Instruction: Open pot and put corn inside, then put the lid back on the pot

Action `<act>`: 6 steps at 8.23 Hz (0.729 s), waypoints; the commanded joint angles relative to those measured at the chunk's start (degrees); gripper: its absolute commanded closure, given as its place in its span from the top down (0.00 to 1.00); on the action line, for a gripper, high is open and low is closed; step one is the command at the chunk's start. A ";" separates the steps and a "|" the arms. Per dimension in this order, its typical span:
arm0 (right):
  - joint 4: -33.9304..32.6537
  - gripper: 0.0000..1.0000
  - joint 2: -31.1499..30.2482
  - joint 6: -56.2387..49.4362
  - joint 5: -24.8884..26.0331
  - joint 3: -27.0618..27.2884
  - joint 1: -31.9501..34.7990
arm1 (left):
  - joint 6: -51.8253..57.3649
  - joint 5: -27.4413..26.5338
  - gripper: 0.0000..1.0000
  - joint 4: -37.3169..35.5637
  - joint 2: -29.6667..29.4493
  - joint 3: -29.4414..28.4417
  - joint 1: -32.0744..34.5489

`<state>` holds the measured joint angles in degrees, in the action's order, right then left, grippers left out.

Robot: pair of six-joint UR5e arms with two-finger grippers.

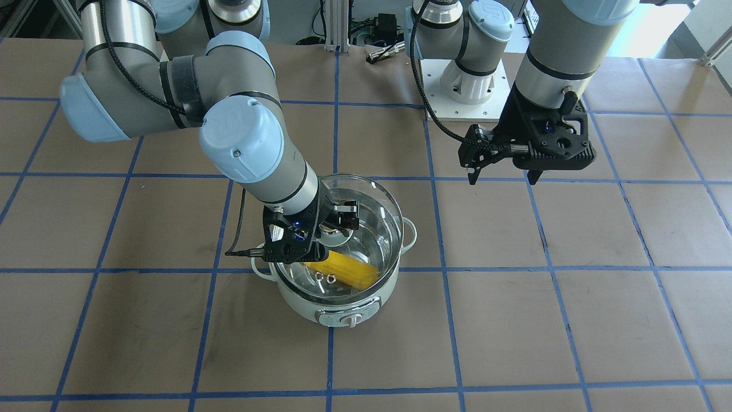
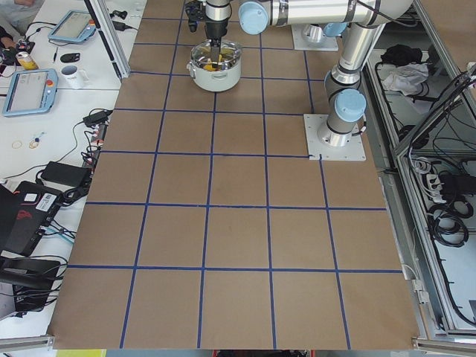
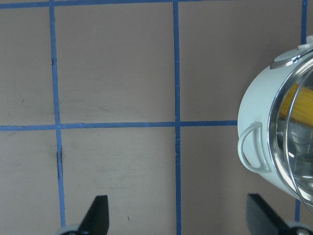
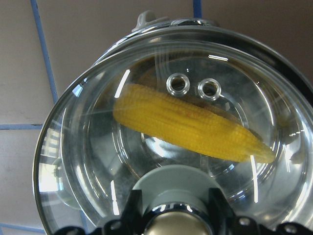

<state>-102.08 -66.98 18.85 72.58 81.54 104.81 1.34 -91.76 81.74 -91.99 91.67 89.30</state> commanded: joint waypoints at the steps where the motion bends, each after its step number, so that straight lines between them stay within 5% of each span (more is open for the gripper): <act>1: 0.04 0.82 -0.08 0.31 1.07 0.11 0.04 | -0.20 0.00 1.00 -0.09 -0.03 0.00 0.00; 6: 0.04 0.99 -0.69 1.72 1.24 -0.07 -0.04 | 0.77 0.18 1.00 0.00 -0.12 0.00 0.00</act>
<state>-102.28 -67.27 20.27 73.11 81.64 104.85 1.98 -91.71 81.65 -92.09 91.67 89.30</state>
